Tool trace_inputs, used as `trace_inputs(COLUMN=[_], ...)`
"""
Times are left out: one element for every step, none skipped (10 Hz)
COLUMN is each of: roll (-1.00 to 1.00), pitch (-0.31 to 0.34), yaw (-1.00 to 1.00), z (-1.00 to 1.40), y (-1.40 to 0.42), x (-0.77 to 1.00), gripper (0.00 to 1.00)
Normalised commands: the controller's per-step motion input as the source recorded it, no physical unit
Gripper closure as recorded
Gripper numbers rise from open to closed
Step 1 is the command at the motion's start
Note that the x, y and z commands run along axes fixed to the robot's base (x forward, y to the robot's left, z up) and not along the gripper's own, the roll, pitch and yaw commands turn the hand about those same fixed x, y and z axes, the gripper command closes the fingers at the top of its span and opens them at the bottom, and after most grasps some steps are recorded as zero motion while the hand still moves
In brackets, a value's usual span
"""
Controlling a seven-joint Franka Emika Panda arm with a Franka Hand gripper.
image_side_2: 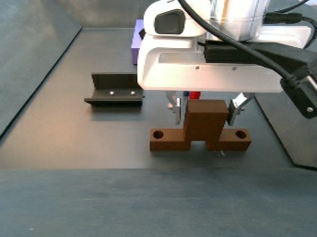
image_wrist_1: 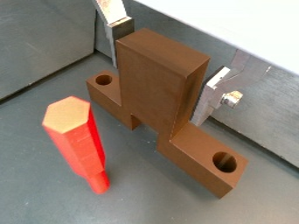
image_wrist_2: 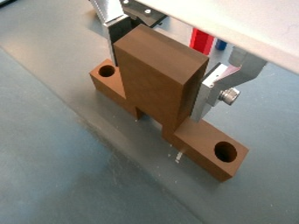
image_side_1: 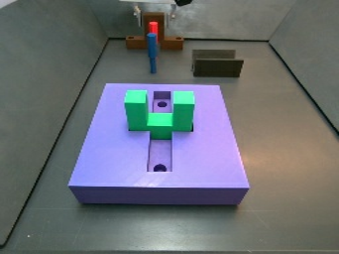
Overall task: Pick up the brown object. Move up. Move to above the board. Insert the brown object.
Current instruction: Pick up the brown object.
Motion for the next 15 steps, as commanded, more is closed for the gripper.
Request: trace_inputs(roll=[-0.04, 0.0, 0.0, 0.0, 0.0, 0.0, 0.0, 0.0, 0.0, 0.0, 0.0, 0.0, 0.0, 0.0, 0.0], pitch=[0.0, 0.0, 0.0, 0.0, 0.0, 0.0, 0.0, 0.0, 0.0, 0.0, 0.0, 0.0, 0.0, 0.0, 0.0], yaw=[0.0, 0.0, -0.01, -0.03, 0.0, 0.0, 0.0, 0.0, 0.0, 0.0, 0.0, 0.0, 0.0, 0.0, 0.0], z=[0.0, 0.0, 0.0, 0.0, 0.0, 0.0, 0.0, 0.0, 0.0, 0.0, 0.0, 0.0, 0.0, 0.0, 0.0], y=[0.01, -0.03, 0.0, 0.0, 0.0, 0.0, 0.0, 0.0, 0.0, 0.0, 0.0, 0.0, 0.0, 0.0, 0.0], x=[0.0, 0.0, 0.0, 0.0, 0.0, 0.0, 0.0, 0.0, 0.0, 0.0, 0.0, 0.0, 0.0, 0.0, 0.0], gripper=[0.0, 0.0, 0.0, 0.0, 0.0, 1.0, 1.0, 1.0, 1.0, 1.0, 1.0, 1.0, 1.0, 1.0, 1.0])
